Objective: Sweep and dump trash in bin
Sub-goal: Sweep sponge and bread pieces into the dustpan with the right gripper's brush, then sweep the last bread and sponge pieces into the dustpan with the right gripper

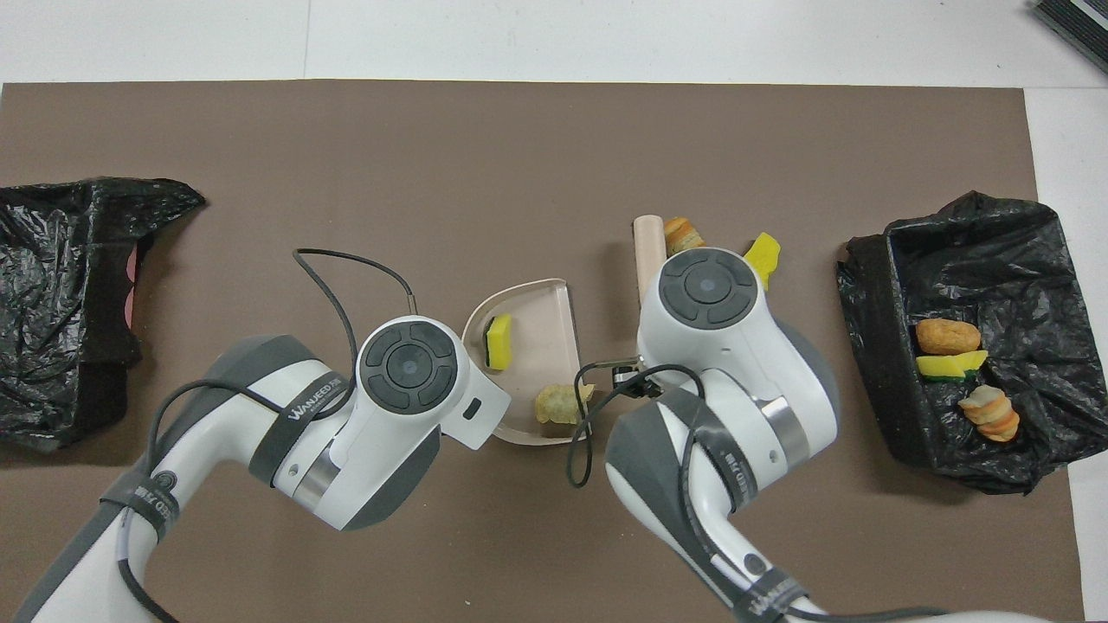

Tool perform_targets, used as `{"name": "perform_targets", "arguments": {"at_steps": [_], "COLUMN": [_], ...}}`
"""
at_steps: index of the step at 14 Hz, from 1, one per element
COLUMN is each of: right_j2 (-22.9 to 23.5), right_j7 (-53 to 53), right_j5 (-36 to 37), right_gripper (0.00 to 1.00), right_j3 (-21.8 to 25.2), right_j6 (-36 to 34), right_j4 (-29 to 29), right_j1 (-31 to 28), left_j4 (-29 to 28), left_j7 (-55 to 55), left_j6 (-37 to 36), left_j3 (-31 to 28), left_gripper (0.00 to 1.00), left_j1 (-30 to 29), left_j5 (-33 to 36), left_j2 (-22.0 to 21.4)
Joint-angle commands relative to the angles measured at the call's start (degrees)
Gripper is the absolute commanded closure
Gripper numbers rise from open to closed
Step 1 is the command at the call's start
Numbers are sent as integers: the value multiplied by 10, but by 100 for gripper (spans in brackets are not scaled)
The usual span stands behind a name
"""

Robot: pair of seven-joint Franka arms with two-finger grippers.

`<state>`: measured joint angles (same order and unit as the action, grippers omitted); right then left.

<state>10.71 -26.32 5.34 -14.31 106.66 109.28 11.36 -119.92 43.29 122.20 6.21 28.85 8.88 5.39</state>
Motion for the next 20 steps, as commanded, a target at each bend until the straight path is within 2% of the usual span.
{"name": "perform_targets", "arguments": {"at_steps": [1, 3, 6, 9, 13, 20], "right_j2": [36, 50, 58, 72, 89, 101], "right_j7": [46, 51, 60, 116, 158, 174], "right_j5": [62, 119, 146, 157, 133, -14], "right_gripper": [100, 100, 100, 100, 100, 100], "right_j3": [-6, -5, -5, -7, -12, -12], "right_j6": [-41, -77, -73, -69, -66, -59], "right_j4": [-56, -81, -79, -72, -73, -79], "right_j1": [-58, -78, -126, -157, -144, -37], "left_j4": [-16, -1, 44, 47, 43, 37], "left_j7": [-45, -95, -101, -146, -196, -159], "left_j6": [20, 13, -21, -43, -84, -92], "left_j3": [-1, -1, -1, -1, -1, -1], "left_gripper": [100, 100, 100, 100, 100, 100], "left_j1": [-6, -6, -4, -1, 0, -3], "left_j5": [8, 8, 6, 3, -33, -34], "left_j2": [-8, -4, 17, 16, 12, 8]}}
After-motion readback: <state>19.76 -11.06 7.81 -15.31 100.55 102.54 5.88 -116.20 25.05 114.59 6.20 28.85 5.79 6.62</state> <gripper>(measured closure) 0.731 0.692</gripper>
